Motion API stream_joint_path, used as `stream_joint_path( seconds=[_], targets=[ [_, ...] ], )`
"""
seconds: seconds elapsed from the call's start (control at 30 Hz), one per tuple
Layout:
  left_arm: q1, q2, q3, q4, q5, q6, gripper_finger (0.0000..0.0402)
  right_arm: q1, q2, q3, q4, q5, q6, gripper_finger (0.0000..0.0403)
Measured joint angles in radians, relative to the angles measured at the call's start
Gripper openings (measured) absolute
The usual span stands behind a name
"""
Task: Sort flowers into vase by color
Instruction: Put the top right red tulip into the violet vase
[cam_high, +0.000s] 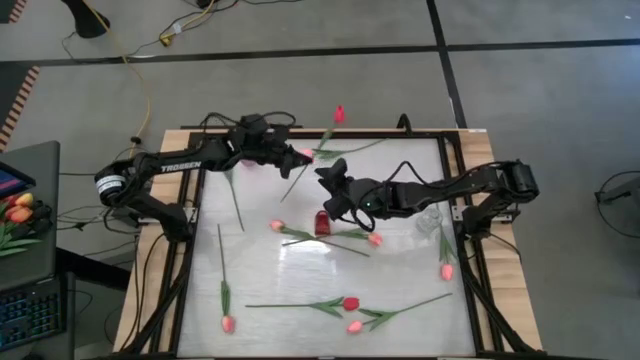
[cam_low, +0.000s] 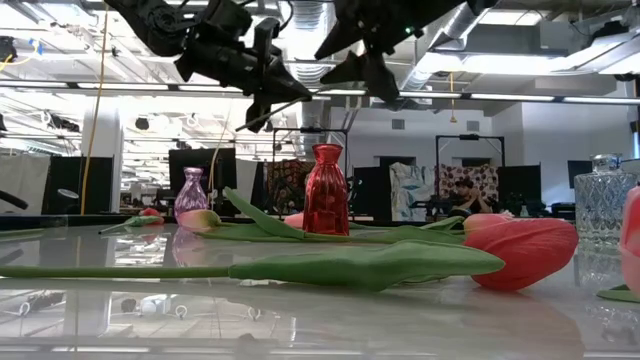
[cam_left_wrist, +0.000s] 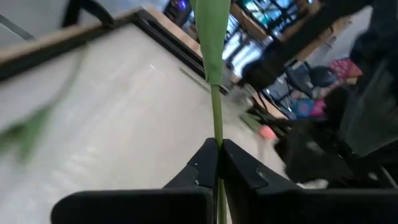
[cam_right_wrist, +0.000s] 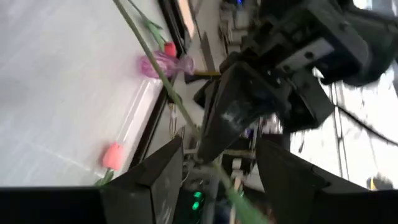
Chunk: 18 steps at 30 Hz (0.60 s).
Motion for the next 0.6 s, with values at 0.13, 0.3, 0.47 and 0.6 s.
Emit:
stream_joint_path(
  seconds=[0.13, 0.3, 0.47, 0.6],
  targets=[
    [0.044, -0.067, 0.0, -0.029, -0.097, 0.083, 0.0, -0.005, -0.005, 0.0, -0.066, 0.052, 0.147, 0.0223],
    [0.058, -0.199, -0.003, -0.09, -0.387, 0.257, 0.0, -0.071, -0.053, 0.0, -0.246, -0.024, 0.381, 0.0207],
    [0.086, -0.288, -0.125, 0.06, -0.633, 0.374, 0.0, -0.177, -0.122, 0.0, -0.404, -0.241, 0.641, 0.0184],
    [0.153, -0.37, -0.304, 0.34, -0.59, 0.382, 0.0, -0.252, -0.158, 0.0, -0.485, -0.421, 0.772, 0.0167]
  ],
)
